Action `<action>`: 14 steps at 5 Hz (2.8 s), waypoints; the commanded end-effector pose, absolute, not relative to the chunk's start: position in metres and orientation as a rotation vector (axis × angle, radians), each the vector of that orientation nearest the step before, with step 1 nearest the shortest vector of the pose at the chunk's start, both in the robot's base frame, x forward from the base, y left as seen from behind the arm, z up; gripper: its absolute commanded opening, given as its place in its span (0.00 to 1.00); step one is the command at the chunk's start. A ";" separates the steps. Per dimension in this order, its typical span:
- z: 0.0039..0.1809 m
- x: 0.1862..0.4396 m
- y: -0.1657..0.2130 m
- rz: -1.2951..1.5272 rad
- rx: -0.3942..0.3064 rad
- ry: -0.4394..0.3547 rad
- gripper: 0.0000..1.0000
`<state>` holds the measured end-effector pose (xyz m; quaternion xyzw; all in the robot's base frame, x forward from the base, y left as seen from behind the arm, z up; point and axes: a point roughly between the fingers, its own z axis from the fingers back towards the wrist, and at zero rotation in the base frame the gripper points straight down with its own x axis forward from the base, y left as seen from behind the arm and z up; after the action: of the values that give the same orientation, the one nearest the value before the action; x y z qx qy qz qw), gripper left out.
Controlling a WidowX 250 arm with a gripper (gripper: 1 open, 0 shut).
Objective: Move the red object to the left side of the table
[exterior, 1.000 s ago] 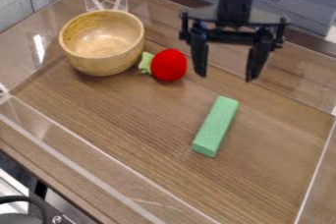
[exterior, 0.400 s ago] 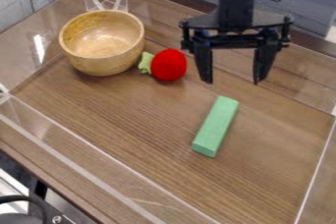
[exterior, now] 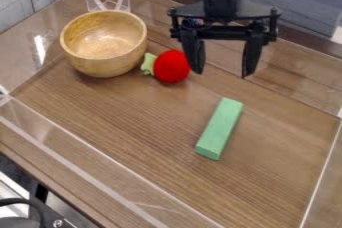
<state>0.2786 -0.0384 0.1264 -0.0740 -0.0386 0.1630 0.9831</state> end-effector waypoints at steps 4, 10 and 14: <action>0.139 0.304 -0.057 0.251 -0.168 -0.189 1.00; 0.123 0.291 -0.063 0.339 -0.123 -0.202 1.00; 0.096 0.303 -0.032 0.166 -0.087 -0.157 1.00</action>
<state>0.2959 -0.0319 0.0853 -0.0398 -0.0570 0.0849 0.9940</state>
